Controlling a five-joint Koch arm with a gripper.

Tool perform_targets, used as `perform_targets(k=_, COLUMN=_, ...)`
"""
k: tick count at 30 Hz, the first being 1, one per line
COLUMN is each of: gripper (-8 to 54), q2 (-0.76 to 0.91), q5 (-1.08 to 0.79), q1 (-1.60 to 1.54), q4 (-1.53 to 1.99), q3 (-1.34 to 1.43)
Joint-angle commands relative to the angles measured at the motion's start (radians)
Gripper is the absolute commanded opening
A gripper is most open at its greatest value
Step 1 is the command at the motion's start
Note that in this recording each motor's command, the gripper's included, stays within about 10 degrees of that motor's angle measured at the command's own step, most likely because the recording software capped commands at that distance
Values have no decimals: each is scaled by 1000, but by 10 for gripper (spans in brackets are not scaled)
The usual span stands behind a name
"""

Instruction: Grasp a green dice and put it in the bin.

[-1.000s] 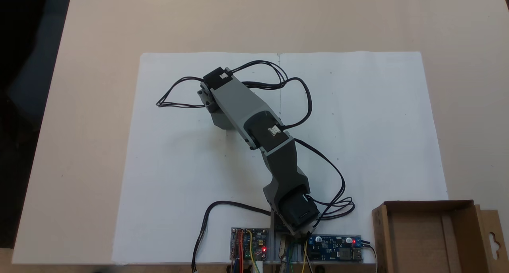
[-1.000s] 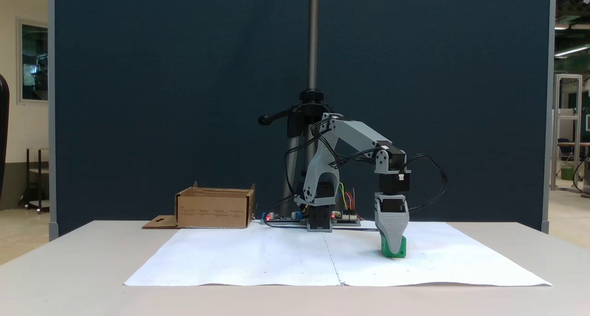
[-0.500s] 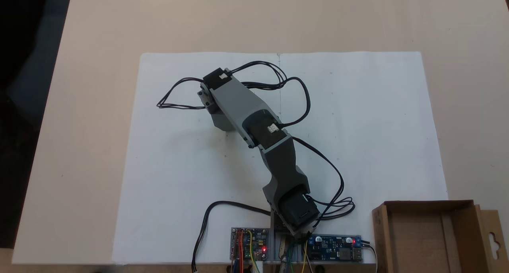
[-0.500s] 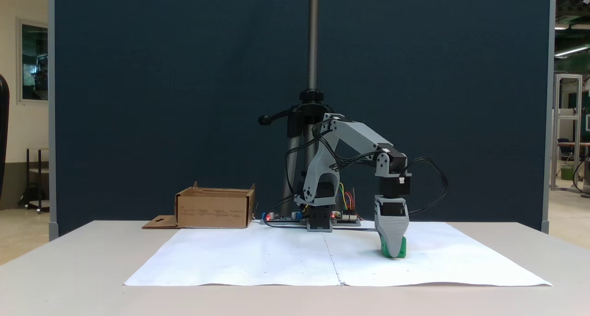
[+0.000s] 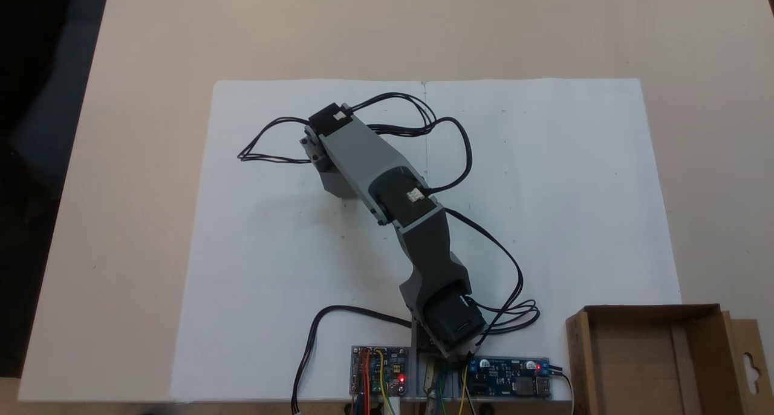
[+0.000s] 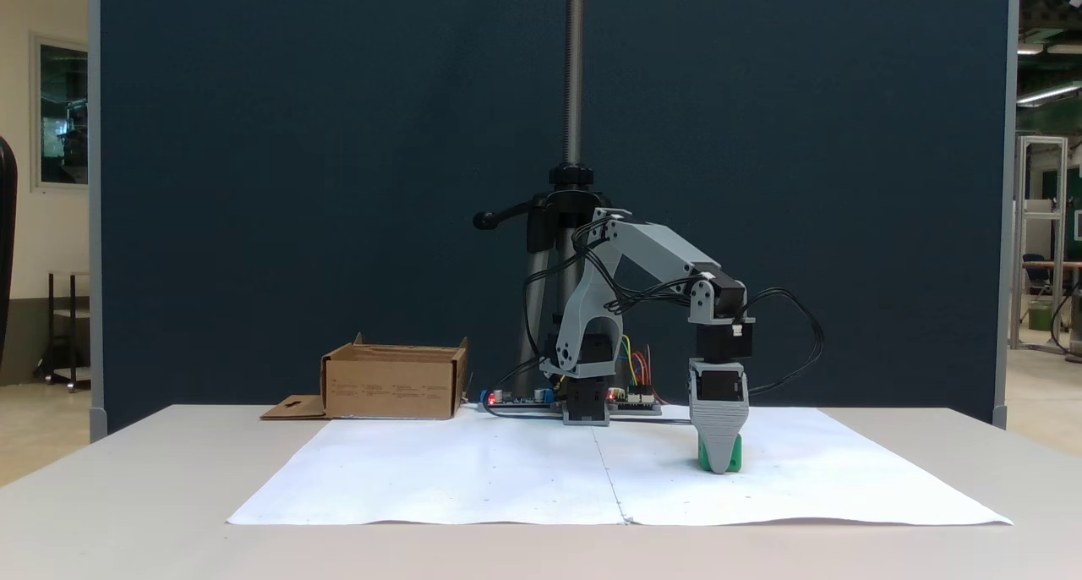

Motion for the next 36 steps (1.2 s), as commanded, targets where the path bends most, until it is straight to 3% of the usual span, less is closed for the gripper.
perform_targets(k=1, gripper=227, q2=28, q5=97, q1=-14, q4=-14, q3=-17)
perform_targets(k=4, gripper=218, q2=28, q5=100, q1=-14, q4=-9, q3=-17)
perform_targets(k=8, gripper=162, q2=31, q5=107, q1=-12, q4=-5, q3=-17)
perform_targets(k=15, gripper=161, q2=51, q5=109, q1=6, q4=-5, q3=-17)
perform_targets(k=24, gripper=161, q2=267, q5=103, q1=253, q4=0, q3=-3)
perform_targets(k=36, gripper=160, q2=492, q5=-190, q1=759, q4=-49, q3=-15)
